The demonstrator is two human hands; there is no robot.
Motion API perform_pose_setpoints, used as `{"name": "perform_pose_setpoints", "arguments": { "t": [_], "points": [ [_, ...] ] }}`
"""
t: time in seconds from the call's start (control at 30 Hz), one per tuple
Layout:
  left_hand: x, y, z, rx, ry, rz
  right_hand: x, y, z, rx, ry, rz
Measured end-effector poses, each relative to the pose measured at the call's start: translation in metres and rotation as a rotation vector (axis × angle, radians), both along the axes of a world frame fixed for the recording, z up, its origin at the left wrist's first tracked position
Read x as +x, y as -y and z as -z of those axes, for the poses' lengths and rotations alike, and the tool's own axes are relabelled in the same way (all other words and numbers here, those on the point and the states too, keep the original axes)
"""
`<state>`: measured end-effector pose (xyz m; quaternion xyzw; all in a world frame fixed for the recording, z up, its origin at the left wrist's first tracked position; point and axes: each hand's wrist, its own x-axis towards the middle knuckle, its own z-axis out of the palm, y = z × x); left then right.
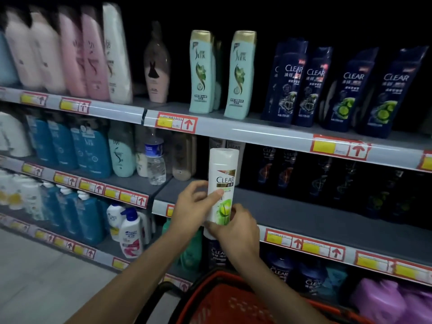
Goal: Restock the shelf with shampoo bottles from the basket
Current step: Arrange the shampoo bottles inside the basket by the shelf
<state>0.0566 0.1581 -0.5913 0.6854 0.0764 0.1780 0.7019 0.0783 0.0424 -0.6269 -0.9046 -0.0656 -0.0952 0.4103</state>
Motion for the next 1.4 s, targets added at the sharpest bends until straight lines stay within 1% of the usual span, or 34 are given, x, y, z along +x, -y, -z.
{"name": "perform_pose_setpoints", "arguments": {
  "t": [0.17,0.27,0.43,0.5,0.63,0.73,0.87,0.93,1.1,1.2,1.3,1.4],
  "points": [
    [0.044,-0.036,0.022,0.231,-0.055,-0.051,0.049,-0.033,0.006,-0.003,0.038,0.058],
    [0.068,-0.050,0.034,0.302,-0.085,-0.092,0.074,-0.056,0.011,0.043,0.070,0.071],
    [0.099,-0.062,0.043,0.247,-0.022,-0.197,0.105,-0.082,0.012,0.042,0.095,0.080],
    [0.108,-0.063,0.044,0.233,0.012,-0.208,0.113,-0.084,0.014,0.058,0.116,0.094],
    [0.132,-0.062,0.049,0.143,0.057,-0.211,0.131,-0.087,0.016,0.107,0.197,0.108],
    [0.154,-0.061,0.052,0.064,0.059,-0.248,0.148,-0.094,0.015,0.096,0.216,0.139],
    [0.179,-0.060,0.060,-0.039,0.031,-0.240,0.168,-0.103,0.019,0.118,0.168,0.175],
    [0.185,-0.059,0.066,-0.053,0.004,-0.213,0.175,-0.104,0.024,0.114,0.123,0.175],
    [0.186,-0.062,0.073,-0.010,-0.077,-0.209,0.182,-0.104,0.030,0.130,0.064,0.181],
    [0.180,-0.063,0.066,0.003,-0.124,-0.148,0.181,-0.100,0.029,0.112,0.001,0.171],
    [0.166,-0.064,0.056,0.081,-0.195,-0.085,0.176,-0.087,0.023,0.089,-0.102,0.126],
    [0.140,-0.063,0.044,0.174,-0.233,-0.045,0.160,-0.065,0.012,0.057,-0.165,0.041]
  ]
}}
